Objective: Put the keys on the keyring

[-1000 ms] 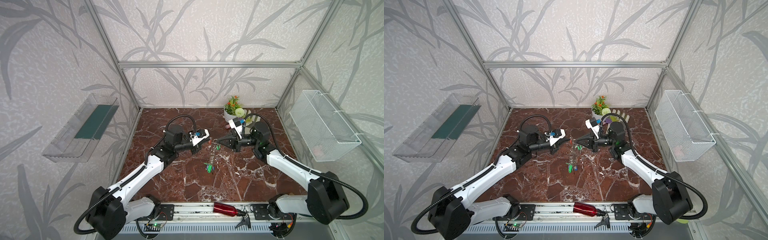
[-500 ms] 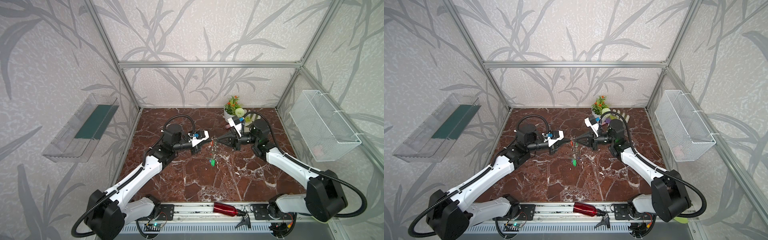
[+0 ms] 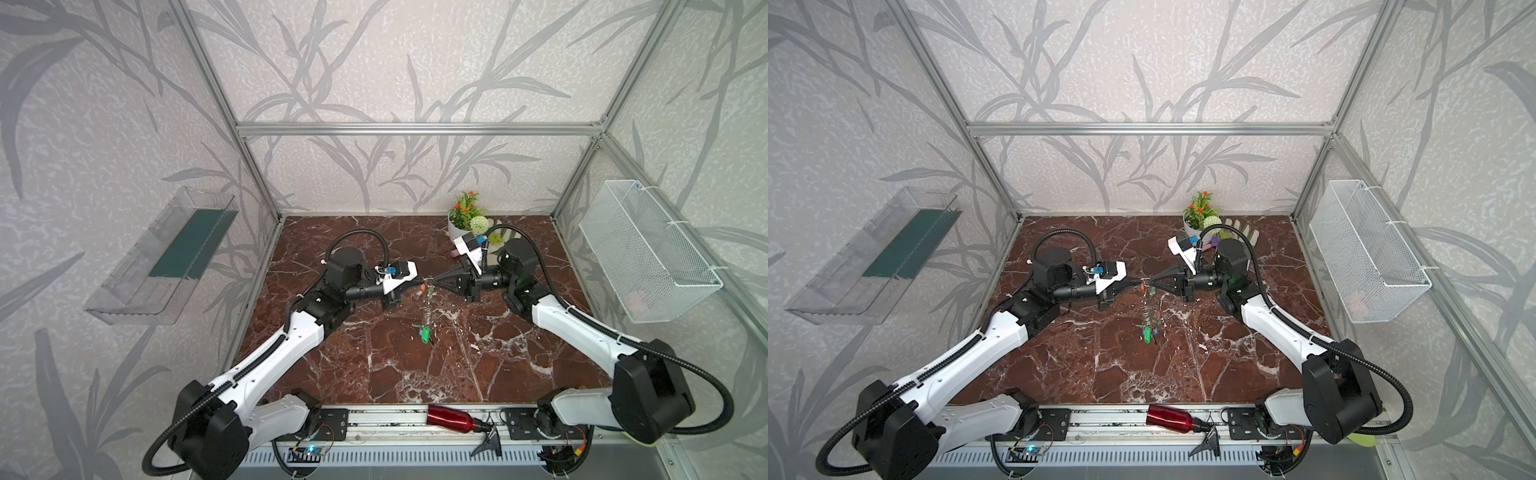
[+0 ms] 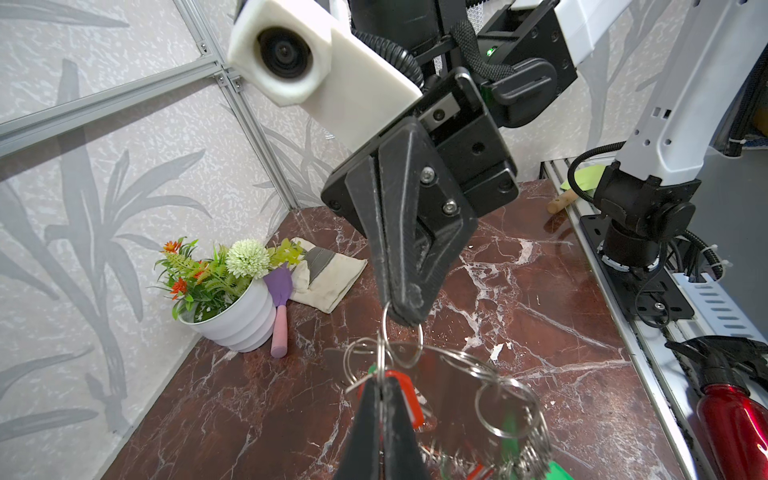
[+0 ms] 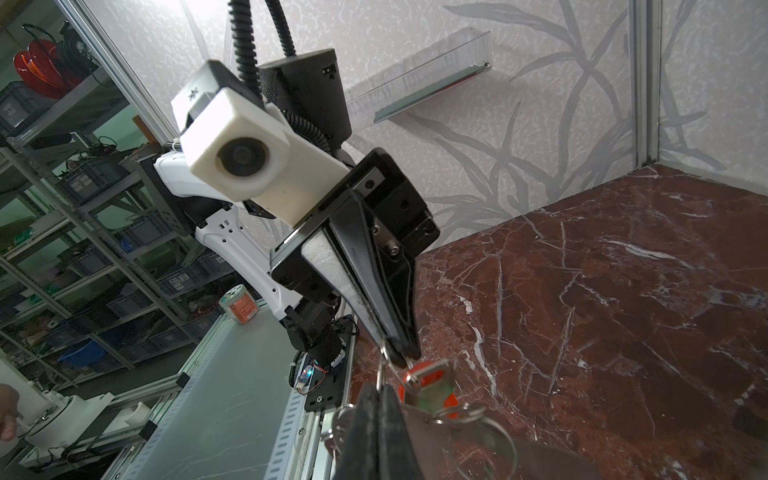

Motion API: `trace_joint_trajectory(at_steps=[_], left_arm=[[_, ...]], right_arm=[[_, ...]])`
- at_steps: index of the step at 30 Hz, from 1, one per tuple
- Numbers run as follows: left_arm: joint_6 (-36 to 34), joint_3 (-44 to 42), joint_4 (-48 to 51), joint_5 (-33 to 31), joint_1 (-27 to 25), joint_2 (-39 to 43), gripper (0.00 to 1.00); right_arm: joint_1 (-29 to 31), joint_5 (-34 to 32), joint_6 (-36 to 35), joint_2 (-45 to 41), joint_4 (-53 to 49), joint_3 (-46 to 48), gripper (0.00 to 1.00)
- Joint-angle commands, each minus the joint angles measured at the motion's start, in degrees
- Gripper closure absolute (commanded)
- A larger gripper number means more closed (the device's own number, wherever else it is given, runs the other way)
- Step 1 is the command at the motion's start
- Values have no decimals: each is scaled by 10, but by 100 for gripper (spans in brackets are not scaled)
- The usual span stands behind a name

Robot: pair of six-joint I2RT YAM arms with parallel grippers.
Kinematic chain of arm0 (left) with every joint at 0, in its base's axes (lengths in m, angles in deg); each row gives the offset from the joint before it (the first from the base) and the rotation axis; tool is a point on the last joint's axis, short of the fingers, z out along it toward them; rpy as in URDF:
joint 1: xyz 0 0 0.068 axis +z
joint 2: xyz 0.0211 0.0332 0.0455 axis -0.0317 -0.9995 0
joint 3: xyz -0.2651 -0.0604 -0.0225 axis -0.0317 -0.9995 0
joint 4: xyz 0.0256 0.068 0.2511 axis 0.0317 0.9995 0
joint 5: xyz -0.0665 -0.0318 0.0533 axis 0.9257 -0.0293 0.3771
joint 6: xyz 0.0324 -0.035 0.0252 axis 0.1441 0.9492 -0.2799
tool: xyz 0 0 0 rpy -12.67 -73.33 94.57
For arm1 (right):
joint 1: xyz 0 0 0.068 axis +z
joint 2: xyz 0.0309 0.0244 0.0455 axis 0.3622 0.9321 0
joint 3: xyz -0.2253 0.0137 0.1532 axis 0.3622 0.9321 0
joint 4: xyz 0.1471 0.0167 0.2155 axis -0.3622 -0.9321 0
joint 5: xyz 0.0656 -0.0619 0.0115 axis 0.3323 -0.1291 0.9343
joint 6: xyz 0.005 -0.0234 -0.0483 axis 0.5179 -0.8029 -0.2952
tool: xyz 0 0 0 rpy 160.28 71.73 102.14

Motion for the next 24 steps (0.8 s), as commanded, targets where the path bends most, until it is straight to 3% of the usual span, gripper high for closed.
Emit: trace_joint_trajectory(at_steps=[1,16,24], left_arm=[[-13,22,9,29,1,14,100],[-29,21,42,56,1,11,100],[-28,18,41,59,1,13,100]], right_arm=[[-3,1,-7,3,13,-30,100],[-10,0,46,9,81,-22,100],[-10,-2,32,10,61,-22,100]])
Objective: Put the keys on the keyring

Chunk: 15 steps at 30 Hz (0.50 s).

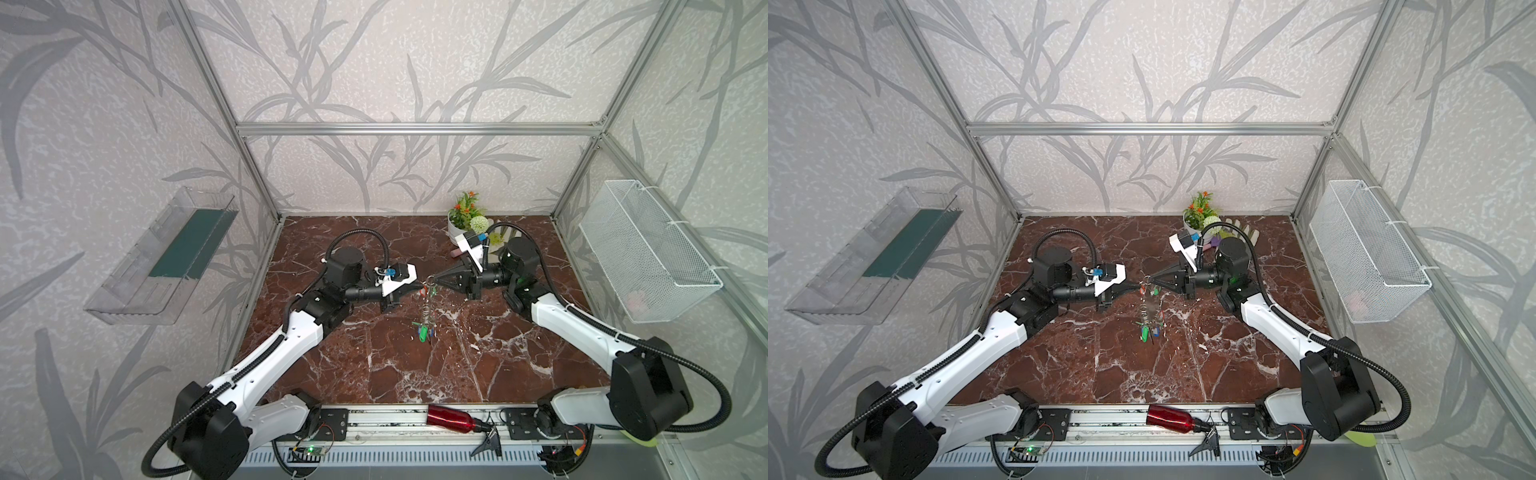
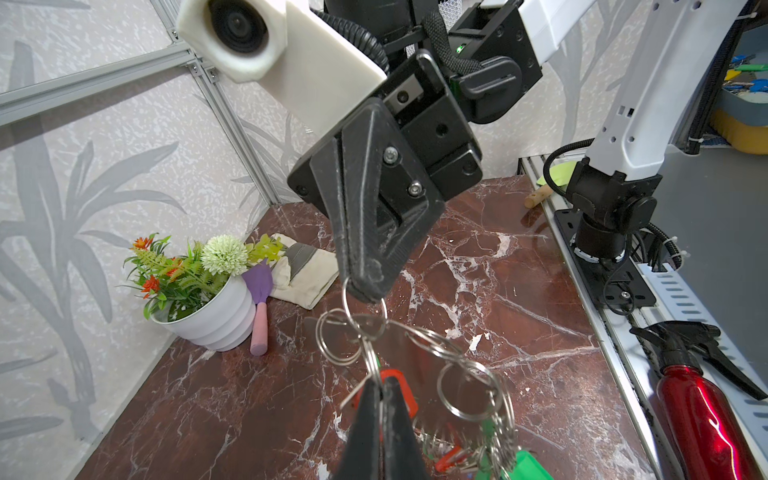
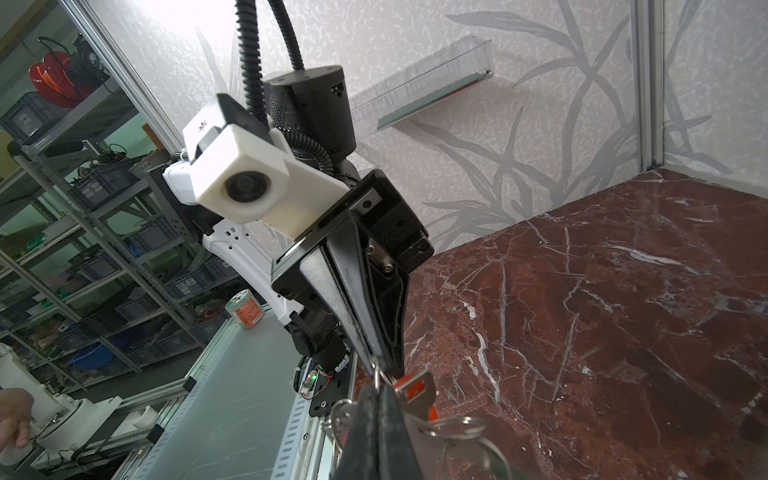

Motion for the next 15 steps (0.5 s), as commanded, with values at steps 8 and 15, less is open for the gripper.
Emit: trace_joint_trajectory(at_steps=[8,15], left_arm=[[9,1,-20,-13,-2,11,100],[157,-65,-90,-155,0,58,100]], right_arm=[[-3,-25,-15,-9,17,-9,100],[-4,-137,-125,-76,-104,12,100]])
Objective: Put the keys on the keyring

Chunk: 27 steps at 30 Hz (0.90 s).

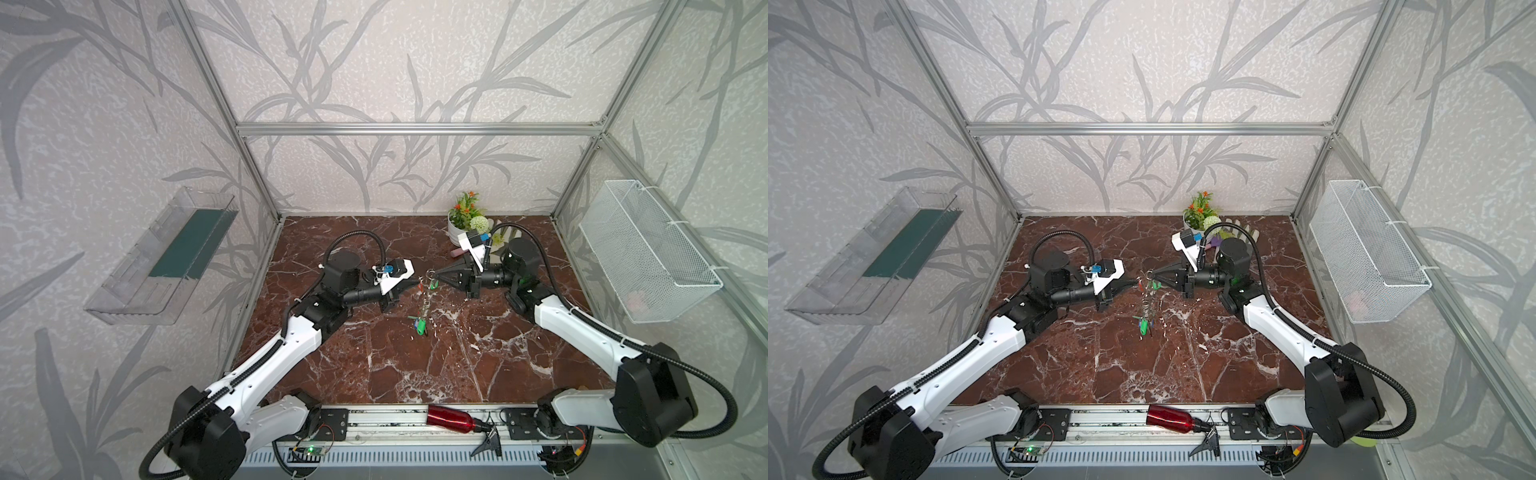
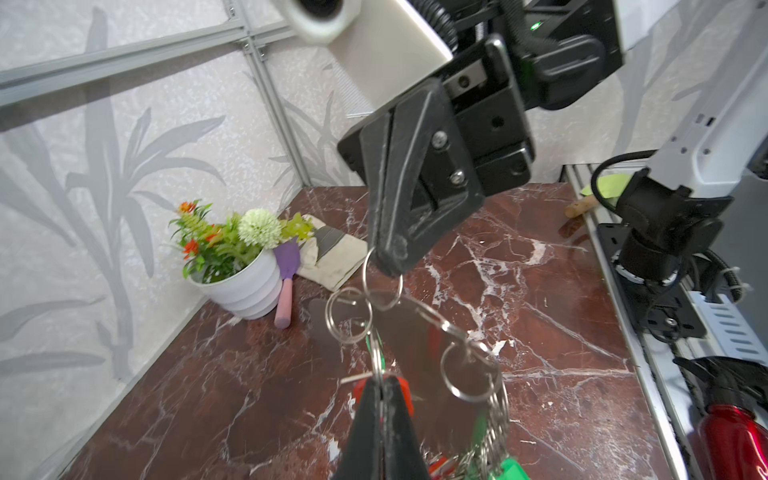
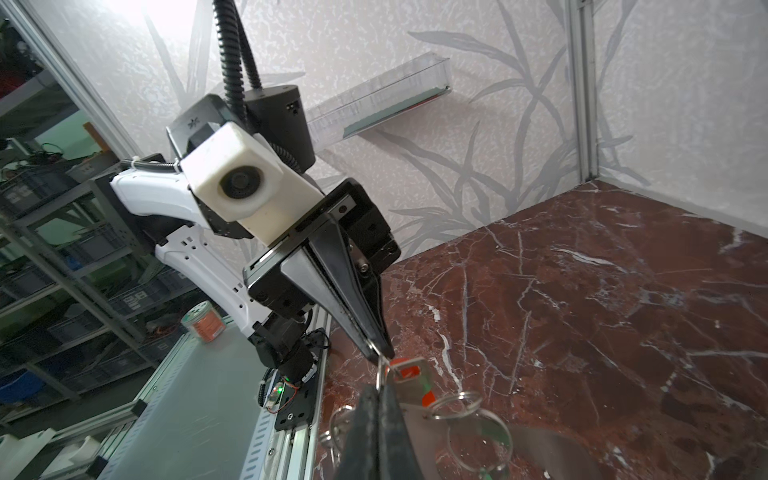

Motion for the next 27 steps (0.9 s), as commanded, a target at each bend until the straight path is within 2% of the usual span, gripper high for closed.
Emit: trace_joint_trajectory(at_steps=[1,5,10,13,17,27], left_arm=[[109,-34,-51,-83,-1,38,100],[222,-68,-29,-105,-2,66,100],[263,-100,-7,-93,-22,95,100],[317,-122,-24,-133,-24,91,100],[324,-140,-39,-104,-32,42,100],[417,-157,-156,-153,-107,-109,100]], right_arm=[[-3,-78,-73,-55,-53,11,100],[-3,-106,-91,-87,-78,20,100],[-4,-137,-108,-95,-95,27,100],[-3,-160,-112,-90,-97,30,100],[-3,-180,-107,-97,-82,46,100],[-4,-243,-142,-131,-136,47,100]])
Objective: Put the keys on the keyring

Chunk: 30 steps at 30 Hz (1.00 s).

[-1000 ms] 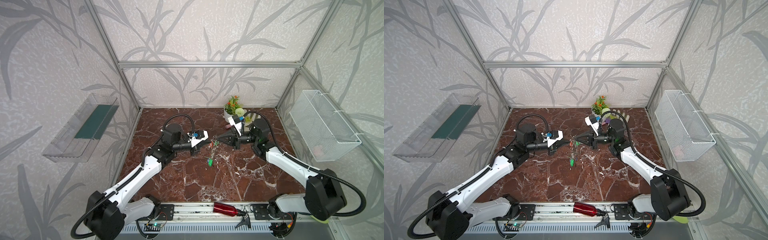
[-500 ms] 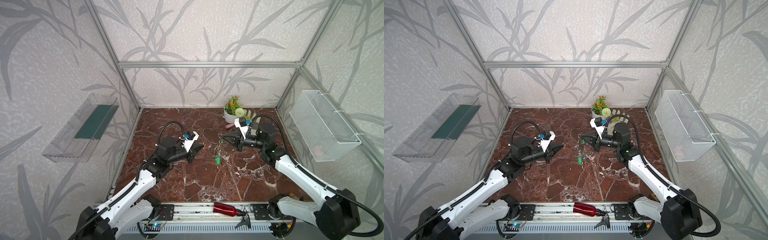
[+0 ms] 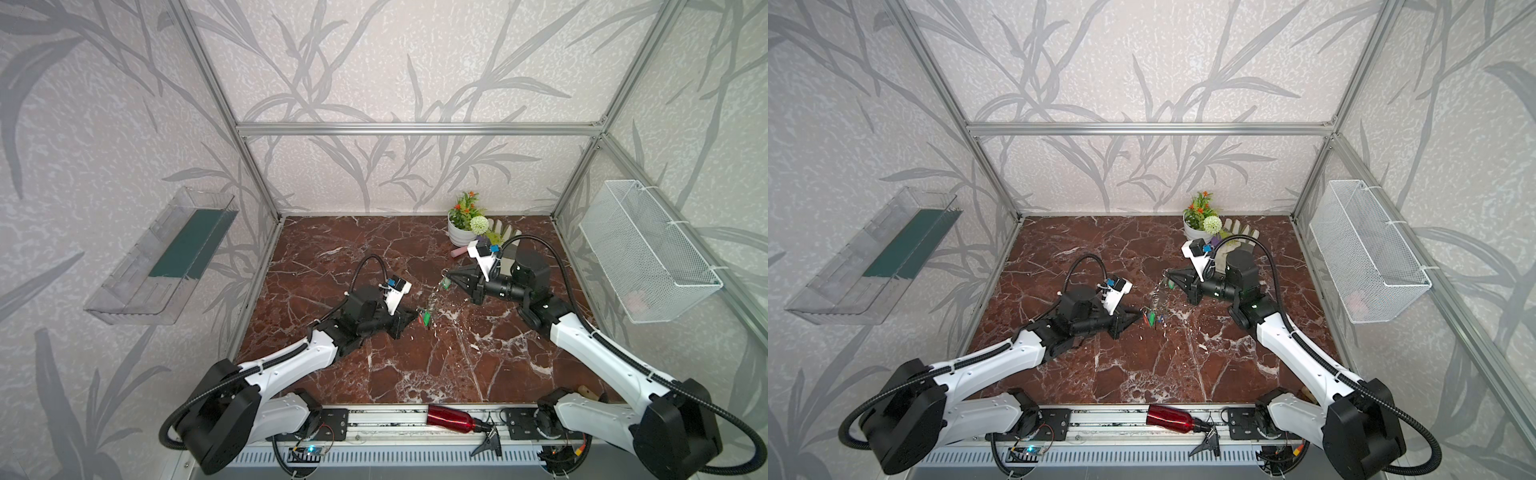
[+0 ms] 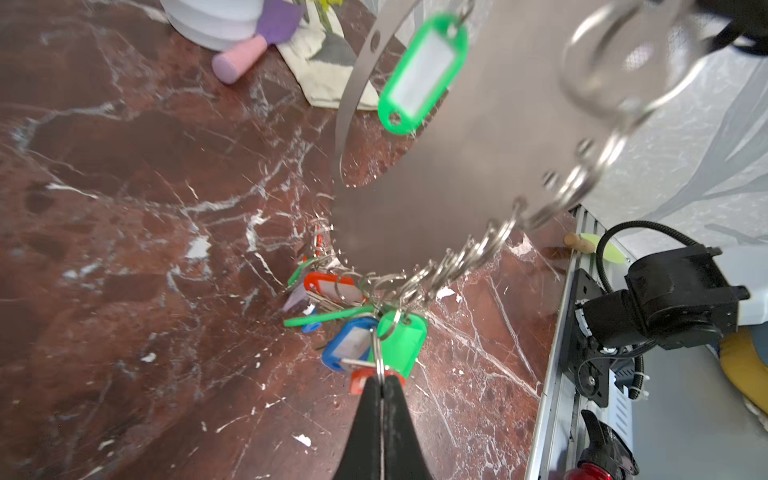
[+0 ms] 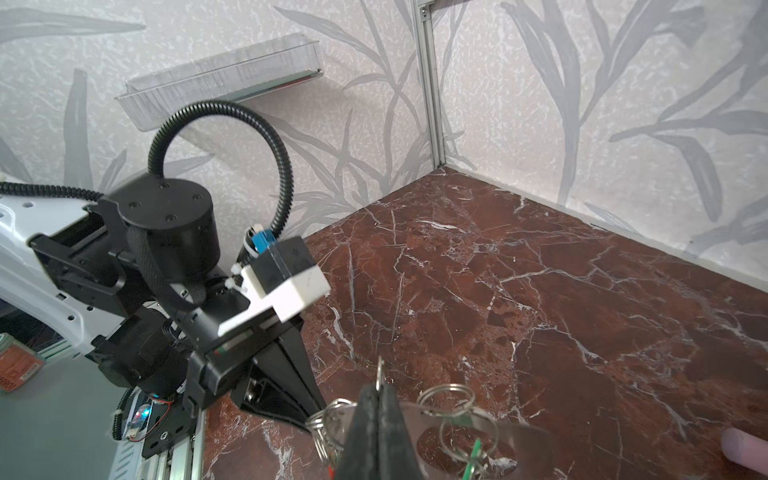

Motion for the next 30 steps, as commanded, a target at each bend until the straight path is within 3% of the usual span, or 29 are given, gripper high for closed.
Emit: trace_joint_trajectory(at_steps=[1,6,16,24,30], left_arm=[[43,-5,-68,-21,-23,-38,100],[75,-23,-106,-49,-37,-90,100],[101,-37,-144,-103,-35,-182,100],[119,-63,-172,-188,-32,-193,100],[112,-74,-192,-182,-30,-203,100]], right_arm=[[-6,-38,-24,-35,-4,-1,100],[-19,-77,-28,-64,-20,9,100],[-23,-63,-20,-72,-25,17,100],[-23,-57,-17,-69,-24,18,100],[-23,-52,-13,-62,-17,17,100]])
